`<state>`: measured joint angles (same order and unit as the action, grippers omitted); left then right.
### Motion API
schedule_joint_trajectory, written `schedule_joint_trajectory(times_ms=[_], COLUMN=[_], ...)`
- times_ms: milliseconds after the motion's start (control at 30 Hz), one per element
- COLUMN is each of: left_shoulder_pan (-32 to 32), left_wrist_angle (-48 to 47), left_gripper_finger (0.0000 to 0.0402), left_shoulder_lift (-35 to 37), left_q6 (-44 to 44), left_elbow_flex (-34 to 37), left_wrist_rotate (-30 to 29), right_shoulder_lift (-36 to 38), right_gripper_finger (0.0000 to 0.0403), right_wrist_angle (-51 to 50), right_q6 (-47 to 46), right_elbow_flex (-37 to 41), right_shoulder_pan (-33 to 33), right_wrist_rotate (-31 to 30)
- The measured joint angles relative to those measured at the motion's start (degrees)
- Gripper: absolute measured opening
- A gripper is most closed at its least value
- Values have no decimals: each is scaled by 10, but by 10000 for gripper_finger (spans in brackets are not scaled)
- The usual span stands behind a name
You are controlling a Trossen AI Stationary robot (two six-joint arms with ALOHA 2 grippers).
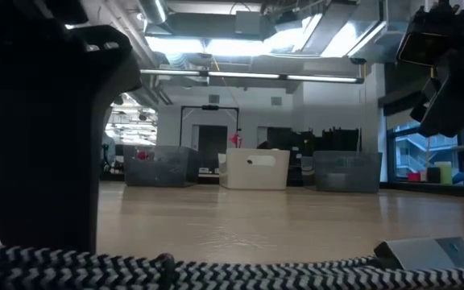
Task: Pick and place items into bin
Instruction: Put the gray charger cable into the left black bin
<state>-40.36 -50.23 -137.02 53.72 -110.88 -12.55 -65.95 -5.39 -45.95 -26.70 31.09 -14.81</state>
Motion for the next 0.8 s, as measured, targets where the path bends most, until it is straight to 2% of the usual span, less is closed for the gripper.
schedule_joint_trajectory(times_ms=[167, 400, 600, 800], left_shoulder_pan=[1, 5, 16, 50], left_wrist_angle=[-10, -26, -70, -150], left_gripper_finger=[150, 23, 23, 23], left_shoulder_lift=[-2, 5, 34, 113], left_q6=[-3, -10, 16, 40], left_elbow_flex=[0, 1, 8, 5], left_wrist_rotate=[4, 22, -28, -69], right_shoulder_lift=[0, 0, 0, 0], right_gripper_finger=[2, 2, 2, 2], right_wrist_angle=[0, 0, -1, 0], right_q6=[0, 0, 3, 12], right_elbow_flex=[0, 0, 0, 0], right_shoulder_pan=[0, 0, 0, 0], right_wrist_rotate=[0, -1, -1, -1])
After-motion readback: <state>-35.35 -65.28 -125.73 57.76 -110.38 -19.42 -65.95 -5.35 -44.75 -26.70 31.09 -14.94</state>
